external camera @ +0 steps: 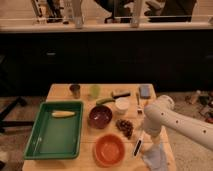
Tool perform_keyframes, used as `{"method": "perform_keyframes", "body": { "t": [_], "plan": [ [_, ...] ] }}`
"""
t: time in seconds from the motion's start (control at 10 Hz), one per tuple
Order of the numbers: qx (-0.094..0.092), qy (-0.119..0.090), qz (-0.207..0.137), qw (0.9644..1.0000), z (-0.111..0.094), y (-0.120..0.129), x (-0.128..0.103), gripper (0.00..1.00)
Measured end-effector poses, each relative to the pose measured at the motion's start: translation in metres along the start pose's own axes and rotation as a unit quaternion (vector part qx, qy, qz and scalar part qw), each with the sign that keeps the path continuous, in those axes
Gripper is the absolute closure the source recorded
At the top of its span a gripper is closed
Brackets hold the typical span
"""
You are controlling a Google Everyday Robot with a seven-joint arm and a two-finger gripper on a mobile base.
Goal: Place brush in red bowl
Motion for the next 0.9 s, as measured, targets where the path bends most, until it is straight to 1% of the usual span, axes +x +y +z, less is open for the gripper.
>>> {"method": "perform_keyframes", "body": {
  "t": [0.6, 0.8, 0.9],
  "plan": [
    [0.003, -0.003, 0.027, 0.9996, 0.004, -0.007, 0.015, 0.20],
    [0.001, 0.002, 0.043, 0.9991, 0.008, -0.011, 0.018, 0.20],
    [0.002, 0.005, 0.059, 0.9982, 0.010, -0.014, 0.021, 0.20]
  ]
}}
